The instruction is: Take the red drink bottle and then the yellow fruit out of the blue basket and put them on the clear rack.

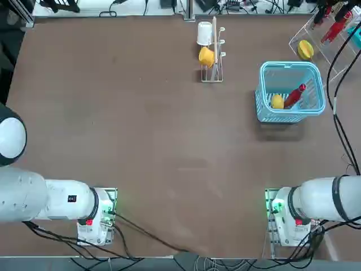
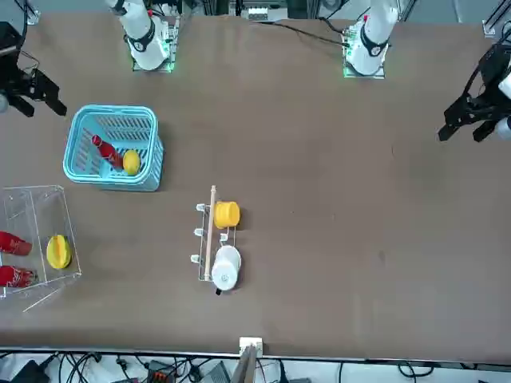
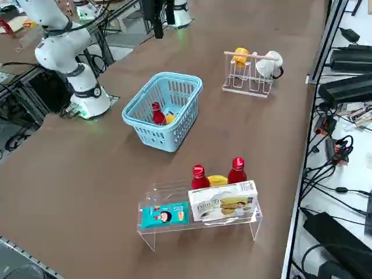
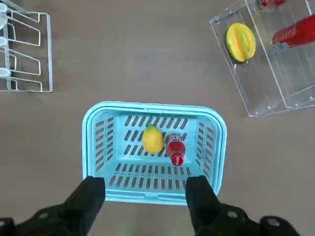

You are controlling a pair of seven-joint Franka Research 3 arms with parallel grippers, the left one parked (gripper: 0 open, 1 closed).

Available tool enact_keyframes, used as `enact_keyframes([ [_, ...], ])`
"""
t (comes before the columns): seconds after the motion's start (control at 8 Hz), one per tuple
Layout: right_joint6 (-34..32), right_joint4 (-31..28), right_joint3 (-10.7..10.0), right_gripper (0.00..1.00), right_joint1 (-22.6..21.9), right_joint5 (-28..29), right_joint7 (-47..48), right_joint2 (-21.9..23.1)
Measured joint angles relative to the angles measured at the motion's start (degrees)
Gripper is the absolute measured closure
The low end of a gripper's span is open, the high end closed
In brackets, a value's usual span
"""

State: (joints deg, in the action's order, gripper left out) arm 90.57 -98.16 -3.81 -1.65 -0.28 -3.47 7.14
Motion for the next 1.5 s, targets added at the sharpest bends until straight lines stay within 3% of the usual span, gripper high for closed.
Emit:
enact_keyframes([
  [0.88,-0.2,0.3,-0.1,0.00,1.4,-0.1,-2.2,-1.3],
  [1.5,7.5,-6.5,-0.3,0.00,3.5,-0.1,-4.1,-1.9],
])
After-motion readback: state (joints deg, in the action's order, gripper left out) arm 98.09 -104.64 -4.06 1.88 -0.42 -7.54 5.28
